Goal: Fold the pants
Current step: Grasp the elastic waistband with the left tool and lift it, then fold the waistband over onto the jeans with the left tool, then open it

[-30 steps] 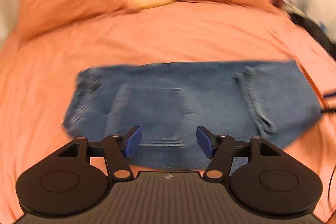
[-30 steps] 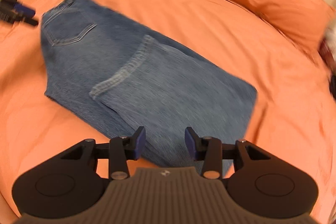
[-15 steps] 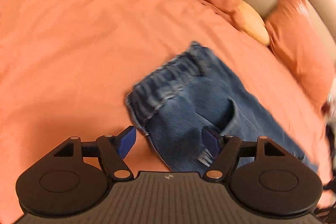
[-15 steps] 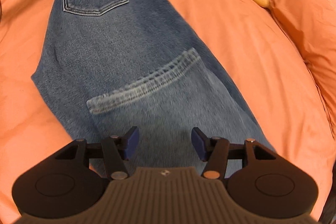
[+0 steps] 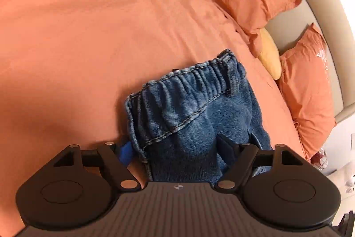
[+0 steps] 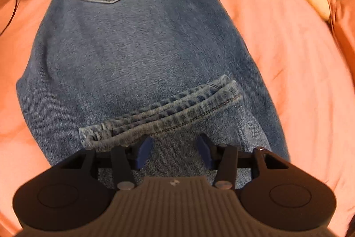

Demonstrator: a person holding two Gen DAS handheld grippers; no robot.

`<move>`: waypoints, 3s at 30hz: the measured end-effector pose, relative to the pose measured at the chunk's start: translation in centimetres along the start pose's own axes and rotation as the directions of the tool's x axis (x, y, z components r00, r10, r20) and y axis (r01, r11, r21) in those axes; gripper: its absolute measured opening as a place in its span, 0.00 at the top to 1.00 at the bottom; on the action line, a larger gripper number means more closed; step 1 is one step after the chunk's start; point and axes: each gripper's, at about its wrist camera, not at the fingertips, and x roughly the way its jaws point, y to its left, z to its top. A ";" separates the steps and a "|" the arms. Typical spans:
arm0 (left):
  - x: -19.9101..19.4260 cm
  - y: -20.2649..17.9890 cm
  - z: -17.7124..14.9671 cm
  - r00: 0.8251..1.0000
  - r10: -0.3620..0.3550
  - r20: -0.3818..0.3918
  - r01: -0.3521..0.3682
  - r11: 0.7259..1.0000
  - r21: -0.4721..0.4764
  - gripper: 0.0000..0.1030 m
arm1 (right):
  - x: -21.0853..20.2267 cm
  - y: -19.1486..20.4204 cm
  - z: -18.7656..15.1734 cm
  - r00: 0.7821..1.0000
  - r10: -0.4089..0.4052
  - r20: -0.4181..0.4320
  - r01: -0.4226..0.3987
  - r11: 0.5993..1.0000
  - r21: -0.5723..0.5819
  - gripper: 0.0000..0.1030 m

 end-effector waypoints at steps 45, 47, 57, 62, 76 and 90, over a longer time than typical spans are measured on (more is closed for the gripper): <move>-1.0 -44.5 -32.2 0.997 -0.050 0.052 -0.037 0.262 0.964 0.72 | -12.8 -5.6 -26.2 0.956 -0.168 0.242 -0.047 0.724 0.688 0.55; 1.1 -44.1 -34.8 0.999 -0.004 0.035 -0.033 0.200 0.979 0.72 | -12.5 -5.5 -27.3 0.956 -0.157 0.248 -0.070 0.700 0.710 0.55; 6.7 -40.8 -40.7 0.975 0.179 -0.128 0.115 0.085 0.990 0.66 | -10.3 -5.2 -28.5 0.975 -0.130 0.182 -0.038 0.707 0.707 0.52; 6.1 -40.8 -39.8 0.965 0.189 -0.182 0.168 0.087 0.982 0.56 | -10.8 -4.9 -28.6 0.977 -0.138 0.163 -0.017 0.712 0.702 0.49; -0.2 -37.0 -33.0 0.960 0.182 -0.214 0.197 0.103 0.975 0.26 | -15.9 -4.9 -25.4 0.950 -0.171 0.262 -0.074 0.691 0.719 0.48; -0.3 -23.5 -27.6 0.947 0.282 -0.157 0.086 0.249 0.965 0.27 | -11.5 -8.7 -20.7 0.964 -0.172 0.203 -0.084 0.525 0.847 0.40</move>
